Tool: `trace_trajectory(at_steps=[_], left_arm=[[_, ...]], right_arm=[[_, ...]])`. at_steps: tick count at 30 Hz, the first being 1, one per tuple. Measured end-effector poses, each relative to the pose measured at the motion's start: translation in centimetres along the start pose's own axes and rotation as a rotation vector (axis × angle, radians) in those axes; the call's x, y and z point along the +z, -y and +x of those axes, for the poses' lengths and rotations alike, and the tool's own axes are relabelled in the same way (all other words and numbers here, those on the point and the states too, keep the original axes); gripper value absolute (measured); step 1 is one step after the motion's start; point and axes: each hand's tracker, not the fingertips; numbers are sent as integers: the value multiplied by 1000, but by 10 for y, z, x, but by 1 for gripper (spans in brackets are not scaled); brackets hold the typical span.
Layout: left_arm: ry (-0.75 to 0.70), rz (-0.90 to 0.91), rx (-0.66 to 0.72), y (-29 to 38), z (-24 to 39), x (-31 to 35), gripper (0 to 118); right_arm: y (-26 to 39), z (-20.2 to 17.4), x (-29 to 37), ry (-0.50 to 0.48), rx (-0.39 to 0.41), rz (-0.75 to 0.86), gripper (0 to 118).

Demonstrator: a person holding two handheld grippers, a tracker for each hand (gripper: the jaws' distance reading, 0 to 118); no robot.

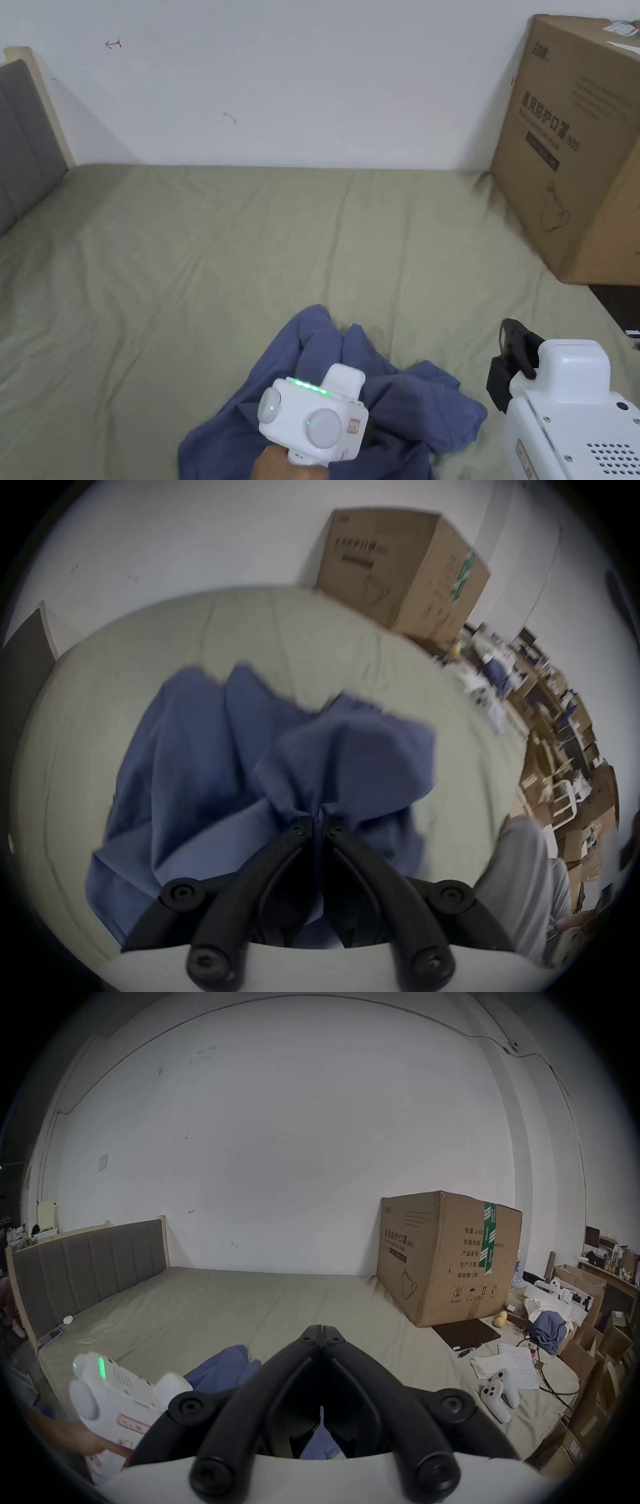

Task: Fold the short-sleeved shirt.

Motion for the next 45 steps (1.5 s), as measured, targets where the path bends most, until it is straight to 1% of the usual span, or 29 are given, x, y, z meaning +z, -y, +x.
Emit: trace_trajectory(at_steps=[3,4,5,8,9,10,12,15,19,24,27,29,30,31,32,33,34,35,37,40,41,45], left_arm=[[-65,-69,-9,11,-4,-15,5],[-60,-49,2,12,-5,-16,10],[-47,-42,10,13,-6,-13,19],[-42,72,73,10,-6,10,70],[-40,134,87,8,-5,23,88],[-20,198,89,5,-6,39,95],[1,305,92,-3,-7,70,95],[-47,467,66,-14,-11,123,95],[-203,682,36,-10,-17,183,95],[-359,834,46,7,-37,223,95],[-463,897,40,19,-49,233,94],[-493,919,42,27,-55,239,93],[-488,925,51,31,-58,239,90],[-470,941,50,35,-62,243,79],[-452,951,47,39,-63,245,58],[-455,949,46,40,-64,246,18],[-472,931,39,38,-63,245,0],[-490,916,34,38,-63,244,0],[-422,879,34,38,-69,244,0],[-440,845,43,37,-69,240,0],[-434,788,64,35,-72,237,0],[-336,557,181,35,-92,213,0]], right_arm=[[2,0,0,2,-5,-12,0],[2,0,1,3,-6,-14,0],[2,1,1,4,-7,-15,0],[0,2,4,6,-6,-12,0],[-1,2,5,8,-6,-8,0],[-3,2,6,9,-7,-4,0],[-8,2,8,11,-9,5,0],[-16,1,13,13,-16,25,0],[-25,0,17,15,-25,56,0],[-33,-5,20,0,-41,80,0],[-35,-10,22,-9,-40,91,0],[-36,-13,23,-12,-37,97,0],[-36,-14,23,-16,-37,100,0],[-37,-16,24,-18,-39,104,0],[-37,-16,24,-20,-40,106,0],[-38,-17,24,-22,-40,108,0],[-38,-18,24,-24,-40,109,0],[-38,-19,24,-26,-40,110,0],[-39,-20,24,-31,-42,110,0],[-38,-20,23,-34,-47,109,0],[-37,-21,22,-34,-49,107,0],[-33,-21,18,-39,-53,94,0]])
